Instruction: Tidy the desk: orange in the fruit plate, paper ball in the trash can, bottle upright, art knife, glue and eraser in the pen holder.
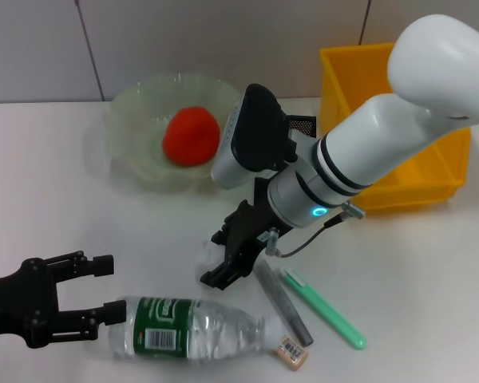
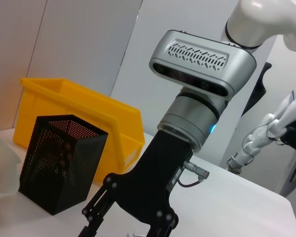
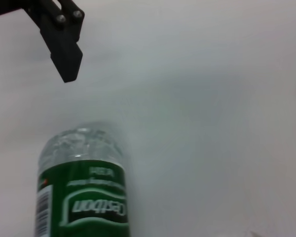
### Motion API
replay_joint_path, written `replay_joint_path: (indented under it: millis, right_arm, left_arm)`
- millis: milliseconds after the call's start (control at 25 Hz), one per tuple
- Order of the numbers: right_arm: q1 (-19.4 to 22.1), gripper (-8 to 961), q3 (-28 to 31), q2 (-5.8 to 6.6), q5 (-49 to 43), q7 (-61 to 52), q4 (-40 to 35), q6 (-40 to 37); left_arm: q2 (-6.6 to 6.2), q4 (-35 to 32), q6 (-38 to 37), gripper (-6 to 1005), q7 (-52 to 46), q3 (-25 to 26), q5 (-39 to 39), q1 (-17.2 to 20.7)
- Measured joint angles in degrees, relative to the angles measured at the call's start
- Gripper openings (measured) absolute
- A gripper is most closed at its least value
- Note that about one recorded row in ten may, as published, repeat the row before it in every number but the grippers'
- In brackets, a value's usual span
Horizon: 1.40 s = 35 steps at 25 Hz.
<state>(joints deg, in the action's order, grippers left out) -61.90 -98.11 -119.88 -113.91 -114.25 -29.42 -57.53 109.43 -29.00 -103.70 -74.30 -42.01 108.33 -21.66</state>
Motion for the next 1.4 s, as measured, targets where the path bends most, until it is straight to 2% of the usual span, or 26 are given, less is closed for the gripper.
replay_joint_path:
  millis: [240, 600, 640, 800, 840, 880, 920, 1120, 1200, 1240, 1400]
  right_arm:
    - [-0.2, 615, 0.0, 0.0, 0.0, -0.2, 0.4, 0.5]
    - [0.7, 550, 1.9, 0.35, 0.0, -0.6, -2.2, -0.9]
    - [1.4, 542, 3.4, 0.52, -0.1, -0.7, -3.6, -1.9]
    - [6.3, 535, 17.3, 0.84, -3.5, -0.8, -14.4, -11.6]
    - [6.3, 534, 17.3, 0.84, -3.5, -0.8, -14.4, -11.6]
    - [8.4, 534, 23.4, 0.88, -4.6, -1.0, -19.0, -15.4]
    - [8.4, 534, 23.4, 0.88, -4.6, -1.0, -19.0, -15.4]
    - [15.6, 533, 37.8, 1.38, -5.0, -2.4, -32.0, -20.4]
    - [17.0, 533, 41.0, 1.85, -5.5, -3.4, -34.2, -20.5]
    - [17.5, 533, 44.2, 2.5, -7.2, -4.6, -34.6, -20.5]
    - [17.5, 544, 48.6, 3.02, -11.0, -5.7, -34.5, -20.2]
  left_arm:
    - [0.29, 0.0, 0.0, 786, 0.0, 0.0, -0.2, 0.0]
    - [0.29, 0.0, 0.1, 784, 0.0, 0.0, -0.2, -0.1]
    - [0.29, 0.0, 0.1, 784, 0.0, 0.0, -0.2, -0.1]
    - [0.22, 0.0, 0.1, 783, 0.0, 0.2, -0.2, -0.3]
    - [0.22, 0.0, 0.1, 782, 0.0, 0.2, -0.2, -0.3]
    - [0.16, 0.0, 0.2, 782, 0.0, 0.2, -0.2, -0.3]
    - [0.15, 0.0, 0.2, 782, 0.0, 0.2, -0.2, -0.4]
    - [0.08, 0.0, 0.3, 781, 0.0, 0.2, -0.3, -0.5]
    - [0.08, 0.0, 0.3, 781, 0.0, 0.2, -0.2, -0.6]
    - [0.07, 0.0, 0.3, 780, 0.0, 0.2, -0.1, -0.7]
    - [0.07, 0.0, 0.3, 779, 0.0, 0.2, 0.0, -0.9]
